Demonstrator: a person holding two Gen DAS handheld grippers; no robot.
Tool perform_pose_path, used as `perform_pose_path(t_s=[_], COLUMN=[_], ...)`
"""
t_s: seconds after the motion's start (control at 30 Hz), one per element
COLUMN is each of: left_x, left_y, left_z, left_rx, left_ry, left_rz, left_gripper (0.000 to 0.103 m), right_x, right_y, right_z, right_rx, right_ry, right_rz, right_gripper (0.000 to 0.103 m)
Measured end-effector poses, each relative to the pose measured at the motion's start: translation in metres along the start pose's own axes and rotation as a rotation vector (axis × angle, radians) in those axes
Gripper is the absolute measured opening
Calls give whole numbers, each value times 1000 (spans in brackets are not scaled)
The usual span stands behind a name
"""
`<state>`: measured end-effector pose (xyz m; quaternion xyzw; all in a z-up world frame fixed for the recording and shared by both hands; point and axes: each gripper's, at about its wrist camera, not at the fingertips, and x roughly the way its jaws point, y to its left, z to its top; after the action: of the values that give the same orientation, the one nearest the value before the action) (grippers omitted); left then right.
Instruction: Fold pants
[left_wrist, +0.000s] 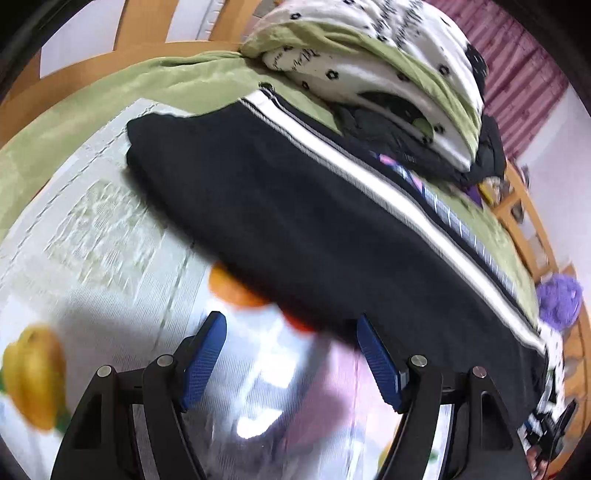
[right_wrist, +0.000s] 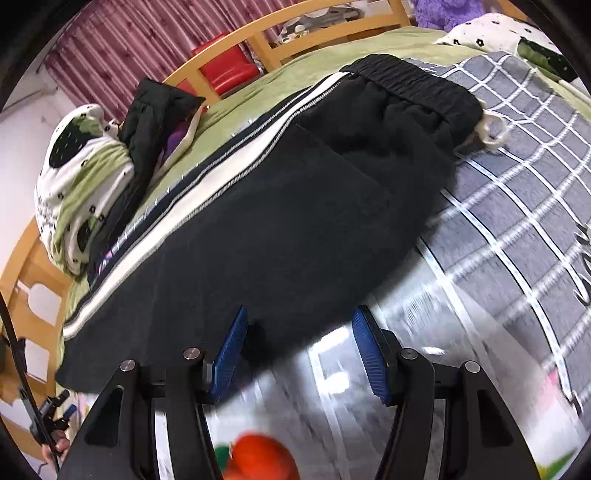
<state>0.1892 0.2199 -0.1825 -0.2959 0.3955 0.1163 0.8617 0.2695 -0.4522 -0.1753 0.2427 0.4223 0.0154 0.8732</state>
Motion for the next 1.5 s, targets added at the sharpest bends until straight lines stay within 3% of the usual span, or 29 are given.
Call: perform_pose_path(t_s=[0.17, 0.2, 0.23, 0.27, 0.3, 0.37, 0.43, 0.47, 0.53, 0.6, 0.7, 0.8, 0.93, 1.03, 1.1, 1.2, 1.27, 1.33, 1.5], left_x=[25, 27, 32, 36, 40, 42, 20, 10, -21, -47, -79, -108, -119, -114, -112, -121, -133, -146, -149], left_y=[10, 12, 14, 15, 15, 12, 5, 1, -6, -10, -4, 16, 26, 28, 26, 24, 24, 24, 13], left_z=[34, 38, 44, 48, 51, 56, 58, 59, 55, 43, 20, -14, -51, -74, -79, -81, -80, -81, -80], left_rx=[-98, -116, -138, -143, -138, -131, -104, -89, -55, -12, 23, 16, 60, 109, 128, 144, 145, 126, 111], left_ry=[-42, -46, -47, -40, -29, -4, -28, -36, -36, -28, -13, 19, 48, 73, 91, 106, 74, 35, 23], left_rz=[-34, -39, -36, -25, -21, -29, -35, -47, -83, -71, -70, -73, -33, 61, 111, 188, 199, 183, 181], left_gripper=[68, 62, 53, 33, 17, 14, 14, 14, 14, 14, 14, 14, 14, 16, 23, 45, 59, 64, 64], right_x=[31, 36, 41, 44, 48, 50, 39, 25, -4, -32, -72, -108, -136, -140, -134, -151, -177, -189, -158], right_y=[1, 0, -2, -3, -3, -3, 1, 3, 5, 4, 5, -13, -43, -69, -77, -87, -101, -116, -162], right_z=[28, 34, 38, 42, 45, 48, 49, 51, 55, 53, 36, 8, -35, -67, -78, -87, -86, -80, -51], right_rx=[40, 55, 74, 89, 96, 91, 72, 58, 49, 45, -26, -37, -60, -47, -38, -39, -15, 32, 226], right_ry=[-13, -19, -25, -29, -30, -35, -29, -41, -54, -56, -47, -16, 21, 54, 83, 63, -28, -100, -113], right_rz=[30, 42, 49, 40, 15, 22, 1, 7, 42, 63, 20, 29, -6, -27, -48, -44, -47, -84, -58], right_gripper=[57, 55, 44, 26, 24, 17, 15, 8, 7, 7, 7, 7, 7, 9, 15, 28, 51, 66, 66])
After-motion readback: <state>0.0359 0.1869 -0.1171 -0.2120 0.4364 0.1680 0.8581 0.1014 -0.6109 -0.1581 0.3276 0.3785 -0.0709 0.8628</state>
